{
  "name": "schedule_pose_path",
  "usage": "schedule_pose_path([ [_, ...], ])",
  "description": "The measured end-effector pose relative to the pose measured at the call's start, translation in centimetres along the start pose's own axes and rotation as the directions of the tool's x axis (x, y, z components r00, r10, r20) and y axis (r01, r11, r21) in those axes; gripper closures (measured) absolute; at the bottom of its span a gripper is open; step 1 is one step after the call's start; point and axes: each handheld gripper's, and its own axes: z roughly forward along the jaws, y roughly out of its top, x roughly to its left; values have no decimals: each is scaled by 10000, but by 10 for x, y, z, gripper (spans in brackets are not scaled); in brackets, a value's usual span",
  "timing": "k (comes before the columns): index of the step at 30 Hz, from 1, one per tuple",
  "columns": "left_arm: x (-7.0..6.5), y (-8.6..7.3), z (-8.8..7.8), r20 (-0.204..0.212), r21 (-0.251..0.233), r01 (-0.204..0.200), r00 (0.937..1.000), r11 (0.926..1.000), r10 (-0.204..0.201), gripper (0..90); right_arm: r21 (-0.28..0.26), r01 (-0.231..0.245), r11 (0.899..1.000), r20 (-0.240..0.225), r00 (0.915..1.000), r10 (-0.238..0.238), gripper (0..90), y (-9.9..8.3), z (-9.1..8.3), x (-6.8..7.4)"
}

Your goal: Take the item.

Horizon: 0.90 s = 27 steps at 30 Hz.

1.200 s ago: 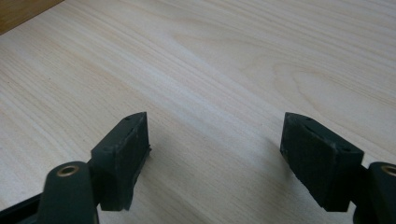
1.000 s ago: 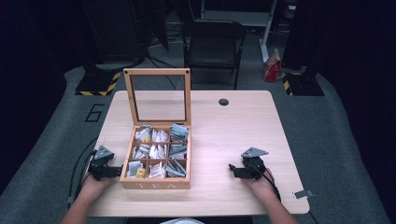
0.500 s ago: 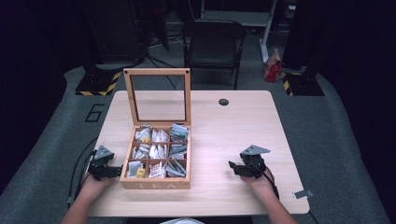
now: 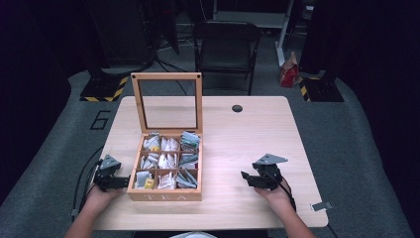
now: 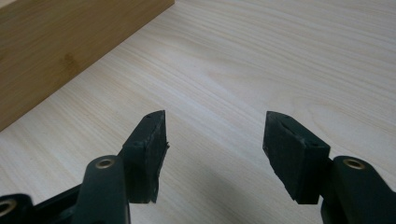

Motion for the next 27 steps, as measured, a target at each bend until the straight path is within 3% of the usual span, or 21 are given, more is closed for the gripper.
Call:
schedule_pose_path([
  [8,0,0,0,0,-4,1,10000,10000,-1,154,-337,-89,9994,-498,9987,72,392,12,-10,7],
  [17,0,0,0,0,3,-1,10000,10000,1,154,-403,515,9979,-772,9955,-544,411,29,-20,20],
  [27,0,0,0,-3,1,-7,10000,10000,7,154,-476,705,9964,-1031,9918,-751,414,42,-23,31],
])
